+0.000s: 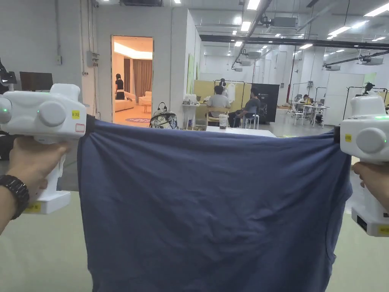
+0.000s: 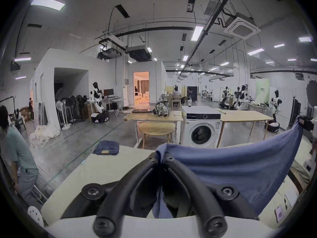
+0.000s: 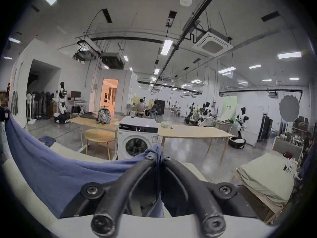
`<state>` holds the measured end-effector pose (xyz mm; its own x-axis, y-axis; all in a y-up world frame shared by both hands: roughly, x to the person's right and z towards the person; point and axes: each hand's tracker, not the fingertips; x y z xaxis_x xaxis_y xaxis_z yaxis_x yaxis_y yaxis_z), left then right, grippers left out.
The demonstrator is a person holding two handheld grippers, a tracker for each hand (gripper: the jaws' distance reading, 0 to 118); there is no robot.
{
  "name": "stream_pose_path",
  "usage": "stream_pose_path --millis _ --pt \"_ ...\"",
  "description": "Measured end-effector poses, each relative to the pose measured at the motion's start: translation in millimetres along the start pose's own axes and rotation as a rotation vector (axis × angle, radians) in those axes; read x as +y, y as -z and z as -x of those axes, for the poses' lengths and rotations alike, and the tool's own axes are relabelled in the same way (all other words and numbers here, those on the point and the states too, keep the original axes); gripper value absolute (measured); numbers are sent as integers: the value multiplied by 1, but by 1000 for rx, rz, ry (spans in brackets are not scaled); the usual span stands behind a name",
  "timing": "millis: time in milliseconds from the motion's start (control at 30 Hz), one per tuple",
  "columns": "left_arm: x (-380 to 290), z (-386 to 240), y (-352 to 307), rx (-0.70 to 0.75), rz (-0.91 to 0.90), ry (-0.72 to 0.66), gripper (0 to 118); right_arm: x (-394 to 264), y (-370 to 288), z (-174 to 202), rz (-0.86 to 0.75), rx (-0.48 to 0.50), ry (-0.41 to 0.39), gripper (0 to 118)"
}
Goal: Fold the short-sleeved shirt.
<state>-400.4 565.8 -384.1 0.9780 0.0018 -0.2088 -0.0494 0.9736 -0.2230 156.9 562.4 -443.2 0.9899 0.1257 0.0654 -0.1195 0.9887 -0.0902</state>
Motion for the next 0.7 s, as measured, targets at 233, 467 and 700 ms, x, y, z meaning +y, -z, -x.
stream_pose_path --millis 233,467,700 --pt "44 -13 11 22 -38 15 0 50 21 0 -74 -15 -38 1" --pt "45 -22 19 31 -63 35 0 57 28 2 -92 -34 -62 1" --pt "-11 -22 29 23 -9 36 0 8 24 5 -48 -33 -81 1"
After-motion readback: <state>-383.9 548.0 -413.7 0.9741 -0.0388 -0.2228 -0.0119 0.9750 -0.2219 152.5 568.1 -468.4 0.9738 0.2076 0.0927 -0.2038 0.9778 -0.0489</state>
